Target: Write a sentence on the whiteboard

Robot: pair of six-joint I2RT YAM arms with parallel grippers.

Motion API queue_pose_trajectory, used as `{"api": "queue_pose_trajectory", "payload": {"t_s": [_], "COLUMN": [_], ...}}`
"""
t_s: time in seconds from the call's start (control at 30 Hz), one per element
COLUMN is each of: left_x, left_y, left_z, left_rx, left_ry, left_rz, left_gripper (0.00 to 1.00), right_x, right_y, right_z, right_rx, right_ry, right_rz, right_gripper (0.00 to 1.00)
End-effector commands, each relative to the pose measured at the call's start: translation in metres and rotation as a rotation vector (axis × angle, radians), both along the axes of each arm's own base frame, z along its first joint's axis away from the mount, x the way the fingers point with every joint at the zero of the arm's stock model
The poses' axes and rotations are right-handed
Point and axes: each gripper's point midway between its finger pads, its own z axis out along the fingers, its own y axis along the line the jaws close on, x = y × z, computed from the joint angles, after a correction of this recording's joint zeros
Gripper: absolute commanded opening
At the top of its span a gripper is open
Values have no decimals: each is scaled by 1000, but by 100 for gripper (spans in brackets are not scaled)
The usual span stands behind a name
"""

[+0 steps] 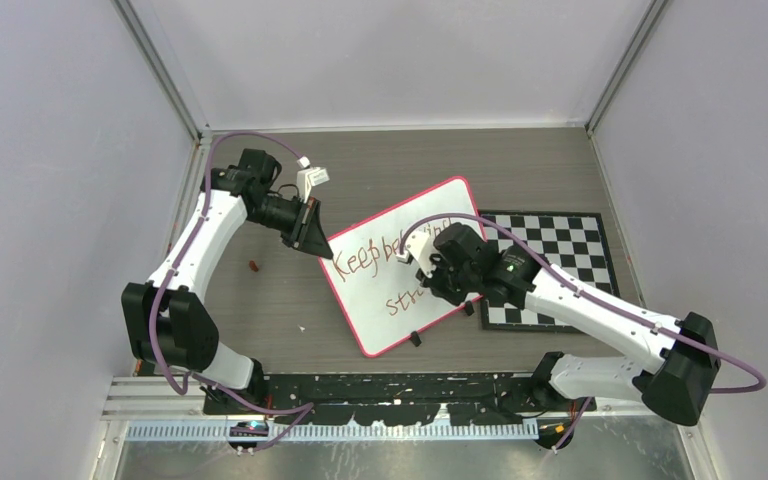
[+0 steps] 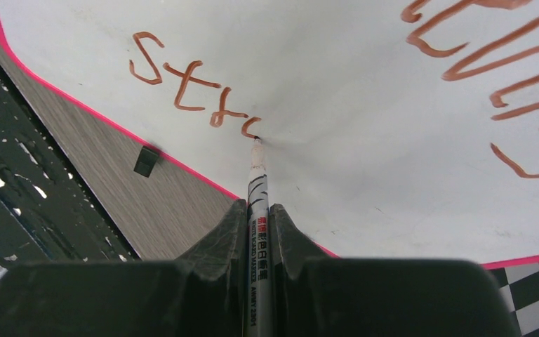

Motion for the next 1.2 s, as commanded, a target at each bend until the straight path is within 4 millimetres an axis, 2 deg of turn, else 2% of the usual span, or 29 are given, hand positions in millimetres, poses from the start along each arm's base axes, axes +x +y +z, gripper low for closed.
{"api": "queue_pose_trajectory", "payload": {"t_s": [0.0,0.17,0.43,0.77,0.93,1.03,1.17], "left_x": [2,3,2,2,3,3,3], "left_y": [4,4,4,4,4,4,4], "left_z": [-17,-15,-15,-16,-17,-16,-15], "left_rx": [64,62,62,62,63,62,61], "left_ry": [15,11,10,12,13,11,10], "left_rz": [3,4,2,1,1,0,1], "left_gripper": [0,0,0,0,0,0,0], "right_x": [20,25,26,15,7,3,5], "right_y": [-8,-4,8,23,22,19,5], "right_z": [22,30,30,32,28,34,43], "right_rx": [19,33,56,93,87,114,131], "right_ry": [-105,-119,-86,-41,-19,-12,-11], "right_rz": [-63,-66,-52,1,26,27,-7], "right_gripper": [0,0,0,0,0,0,0]}}
